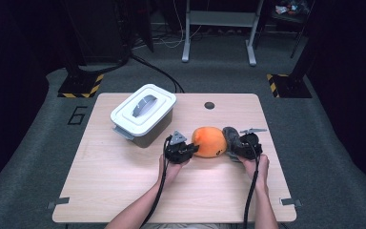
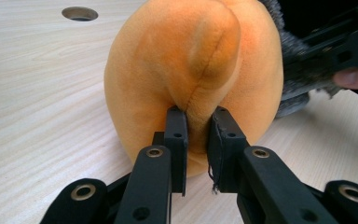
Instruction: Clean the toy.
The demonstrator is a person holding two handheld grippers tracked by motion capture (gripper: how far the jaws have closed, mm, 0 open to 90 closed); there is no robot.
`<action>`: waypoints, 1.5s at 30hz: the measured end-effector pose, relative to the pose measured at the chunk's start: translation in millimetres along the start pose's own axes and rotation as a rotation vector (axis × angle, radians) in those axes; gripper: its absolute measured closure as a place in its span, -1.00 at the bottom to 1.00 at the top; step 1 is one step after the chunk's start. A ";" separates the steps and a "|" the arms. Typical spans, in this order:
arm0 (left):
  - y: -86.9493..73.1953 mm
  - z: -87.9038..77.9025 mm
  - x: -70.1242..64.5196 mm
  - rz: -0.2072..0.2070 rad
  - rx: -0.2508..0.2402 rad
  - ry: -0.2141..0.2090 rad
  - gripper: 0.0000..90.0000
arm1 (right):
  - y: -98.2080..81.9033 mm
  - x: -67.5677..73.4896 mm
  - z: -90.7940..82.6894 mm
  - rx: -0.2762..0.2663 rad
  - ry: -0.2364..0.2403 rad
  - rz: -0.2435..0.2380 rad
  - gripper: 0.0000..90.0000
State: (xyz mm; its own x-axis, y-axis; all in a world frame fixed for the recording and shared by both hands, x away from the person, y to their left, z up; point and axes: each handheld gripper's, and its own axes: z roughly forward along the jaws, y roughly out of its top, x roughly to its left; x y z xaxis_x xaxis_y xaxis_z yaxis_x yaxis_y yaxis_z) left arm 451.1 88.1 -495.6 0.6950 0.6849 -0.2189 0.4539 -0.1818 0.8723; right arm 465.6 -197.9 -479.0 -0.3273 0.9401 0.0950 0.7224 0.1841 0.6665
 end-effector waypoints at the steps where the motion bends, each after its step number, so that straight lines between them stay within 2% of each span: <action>1: 0.1 0.1 0.0 0.001 0.000 0.001 0.75 | 1.0 0.0 -5.8 -0.016 0.001 0.001 0.57; 4: 0.2 0.8 -1.1 0.012 0.002 0.007 0.75 | 4.8 3.8 -20.6 -0.057 0.001 -0.015 0.57; 5: 0.5 0.9 -0.9 0.028 0.006 0.010 0.75 | 6.9 6.2 -25.9 -0.072 0.004 -0.034 0.57; 7: 0.7 1.1 -2.2 0.033 0.006 0.016 0.75 | 12.2 14.6 -36.6 -0.103 0.020 -0.059 0.57; 8: 0.7 1.1 -2.2 0.033 0.006 0.016 0.76 | 15.3 20.5 -41.5 -0.119 0.024 -0.067 0.57; 12: 1.0 1.2 -3.4 0.039 0.008 0.020 0.75 | 29.2 47.3 -54.9 -0.154 0.050 -0.155 0.57; 13: 1.0 1.2 -3.4 0.037 0.006 0.019 0.75 | 32.5 54.6 -56.1 -0.157 0.056 -0.175 0.56; 14: 1.0 1.2 -3.4 0.037 0.006 0.019 0.75 | 32.5 54.6 -56.1 -0.157 0.056 -0.175 0.56; 15: 1.0 0.9 -3.1 0.043 0.011 0.018 0.75 | 38.8 69.7 -55.5 -0.155 0.071 -0.205 0.56; 18: 1.1 1.0 -4.0 0.040 0.008 0.017 0.75 | 44.1 82.7 -49.3 -0.142 0.078 -0.240 0.56; 21: 1.2 1.0 -4.0 0.043 0.012 0.022 0.75 | 45.9 92.3 -40.6 -0.125 0.067 -0.235 0.56; 23: 0.7 1.2 -2.9 0.037 0.010 0.022 0.75 | 45.3 93.4 -37.3 -0.129 0.064 -0.244 0.56; 26: 0.8 1.7 -3.7 0.031 0.008 0.020 0.75 | 44.6 88.6 -35.9 -0.132 0.064 -0.237 0.56; 28: 1.1 2.0 -3.8 0.040 0.006 0.026 0.75 | 44.0 86.5 -36.1 -0.129 0.064 -0.230 0.56; 31: 1.3 2.3 -3.0 0.040 0.007 0.024 0.75 | 39.3 73.2 -36.6 -0.131 0.040 -0.208 0.56; 32: 1.3 2.3 -3.0 0.040 0.007 0.024 0.75 | 39.3 73.2 -36.6 -0.131 0.040 -0.208 0.56; 33: 1.3 2.3 -2.7 0.041 0.009 0.023 0.75 | 35.2 63.8 -35.5 -0.118 0.023 -0.170 0.56; 34: 1.3 2.4 -2.7 0.040 0.009 0.022 0.75 | 33.7 59.2 -34.6 -0.116 0.022 -0.172 0.56; 36: 1.3 2.4 -2.7 0.040 0.008 0.022 0.75 | 29.8 49.7 -32.1 -0.107 0.013 -0.143 0.55; 37: 1.3 2.4 -2.7 0.040 0.008 0.022 0.75 | 29.8 49.7 -32.1 -0.107 0.013 -0.143 0.55; 38: 1.2 2.6 -2.7 0.037 0.006 0.017 0.75 | 25.9 41.0 -28.6 -0.093 0.011 -0.115 0.55; 39: 1.2 2.8 -2.9 0.038 0.006 0.016 0.74 | 24.0 36.9 -26.7 -0.089 0.007 -0.109 0.55; 45: 1.5 2.8 -3.5 0.040 0.007 0.019 0.74 | 13.9 20.2 -14.9 -0.036 -0.023 -0.051 0.55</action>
State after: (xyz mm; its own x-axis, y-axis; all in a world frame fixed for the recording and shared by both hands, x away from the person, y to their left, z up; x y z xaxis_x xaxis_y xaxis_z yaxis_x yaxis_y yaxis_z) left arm 450.9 83.4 -494.8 0.7018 0.6905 -0.1754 0.4299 -0.2140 0.8772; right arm 459.9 -180.6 -456.8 -0.3485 0.9363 0.0439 0.6827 0.2214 0.6964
